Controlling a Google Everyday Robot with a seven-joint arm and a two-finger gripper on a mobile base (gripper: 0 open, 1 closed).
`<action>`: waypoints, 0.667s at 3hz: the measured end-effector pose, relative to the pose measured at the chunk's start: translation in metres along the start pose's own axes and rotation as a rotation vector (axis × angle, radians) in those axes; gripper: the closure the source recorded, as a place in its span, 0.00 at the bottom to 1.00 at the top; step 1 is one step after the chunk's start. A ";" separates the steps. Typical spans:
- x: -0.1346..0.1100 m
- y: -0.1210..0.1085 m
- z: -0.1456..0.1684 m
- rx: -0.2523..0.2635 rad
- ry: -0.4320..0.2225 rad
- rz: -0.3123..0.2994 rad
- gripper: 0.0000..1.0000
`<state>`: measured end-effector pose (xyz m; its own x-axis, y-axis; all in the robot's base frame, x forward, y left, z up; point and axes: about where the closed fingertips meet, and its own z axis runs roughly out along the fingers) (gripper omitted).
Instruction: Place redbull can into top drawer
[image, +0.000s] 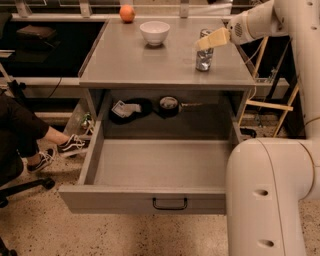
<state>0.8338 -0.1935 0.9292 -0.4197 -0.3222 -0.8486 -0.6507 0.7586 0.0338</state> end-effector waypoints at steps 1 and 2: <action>0.001 0.017 0.037 -0.063 -0.015 0.006 0.00; 0.001 0.017 0.038 -0.064 -0.015 0.006 0.00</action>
Offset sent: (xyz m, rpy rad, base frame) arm 0.0202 0.0540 -0.0218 0.0733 0.0007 0.0828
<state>0.8464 -0.1595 0.9094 -0.4141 -0.3087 -0.8563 -0.6875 0.7226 0.0720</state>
